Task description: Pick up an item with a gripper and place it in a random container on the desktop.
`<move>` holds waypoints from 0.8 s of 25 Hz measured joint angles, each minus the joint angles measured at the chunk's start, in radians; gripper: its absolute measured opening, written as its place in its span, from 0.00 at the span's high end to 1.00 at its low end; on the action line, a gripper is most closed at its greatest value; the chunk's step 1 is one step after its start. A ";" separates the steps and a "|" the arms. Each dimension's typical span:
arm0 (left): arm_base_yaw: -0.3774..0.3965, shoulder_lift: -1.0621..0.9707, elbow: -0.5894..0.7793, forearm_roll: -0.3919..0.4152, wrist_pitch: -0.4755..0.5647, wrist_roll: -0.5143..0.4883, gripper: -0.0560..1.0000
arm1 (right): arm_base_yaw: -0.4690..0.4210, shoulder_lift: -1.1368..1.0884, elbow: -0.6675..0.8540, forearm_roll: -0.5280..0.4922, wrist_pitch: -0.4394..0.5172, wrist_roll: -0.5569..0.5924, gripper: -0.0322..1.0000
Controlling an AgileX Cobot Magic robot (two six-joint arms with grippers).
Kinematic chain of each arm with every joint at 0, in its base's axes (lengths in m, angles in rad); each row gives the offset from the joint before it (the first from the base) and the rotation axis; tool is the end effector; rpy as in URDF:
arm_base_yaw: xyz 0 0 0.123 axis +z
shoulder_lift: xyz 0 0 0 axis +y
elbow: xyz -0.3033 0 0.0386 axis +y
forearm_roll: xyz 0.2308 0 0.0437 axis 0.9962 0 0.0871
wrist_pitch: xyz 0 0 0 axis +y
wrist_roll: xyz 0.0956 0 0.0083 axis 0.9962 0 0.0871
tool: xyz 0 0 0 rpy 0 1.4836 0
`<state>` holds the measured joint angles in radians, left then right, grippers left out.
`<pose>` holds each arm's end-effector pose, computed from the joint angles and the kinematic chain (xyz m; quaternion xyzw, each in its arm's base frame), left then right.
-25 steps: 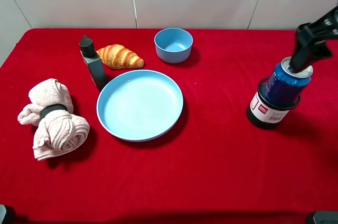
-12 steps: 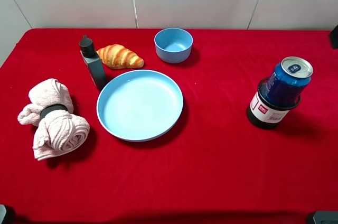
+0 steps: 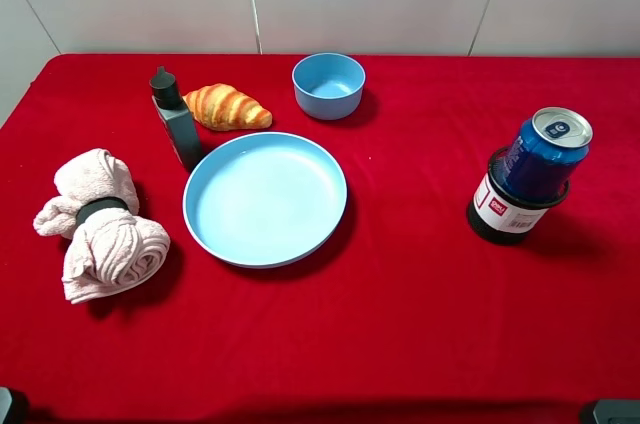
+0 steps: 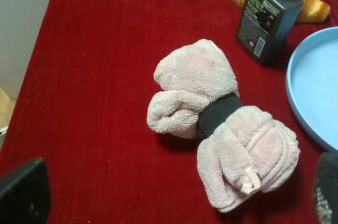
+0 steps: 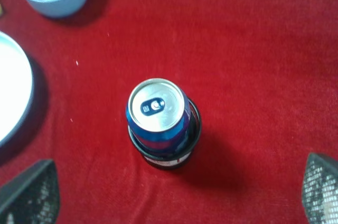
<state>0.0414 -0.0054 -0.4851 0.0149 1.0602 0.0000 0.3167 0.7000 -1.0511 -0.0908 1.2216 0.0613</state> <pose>-0.0355 -0.0002 0.2627 -0.0180 0.8554 0.0182 0.5174 0.0618 0.0117 0.4009 -0.1155 0.9153 0.0275 0.3849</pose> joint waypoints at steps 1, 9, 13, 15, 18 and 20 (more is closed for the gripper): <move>0.000 0.000 0.000 0.000 0.000 0.000 0.01 | 0.000 -0.019 0.000 0.000 0.000 0.010 0.30; 0.000 0.000 0.000 0.000 0.000 0.000 0.01 | 0.000 -0.127 0.042 -0.030 0.002 0.043 0.30; 0.000 0.000 0.000 0.000 0.000 0.000 0.01 | 0.000 -0.162 0.106 -0.047 0.002 0.052 0.30; 0.000 0.000 0.000 0.000 0.000 0.000 0.01 | 0.000 -0.176 0.142 -0.050 0.002 0.066 0.30; 0.000 0.000 0.000 0.000 0.000 0.000 0.01 | -0.004 -0.185 0.190 -0.050 0.003 0.089 0.30; 0.000 0.000 0.000 0.000 0.000 0.000 0.01 | -0.031 -0.185 0.215 -0.050 0.003 0.093 0.30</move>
<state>0.0414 -0.0054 -0.4851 0.0149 1.0602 0.0000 0.2859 0.5154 -0.8364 -0.1412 1.2243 0.1538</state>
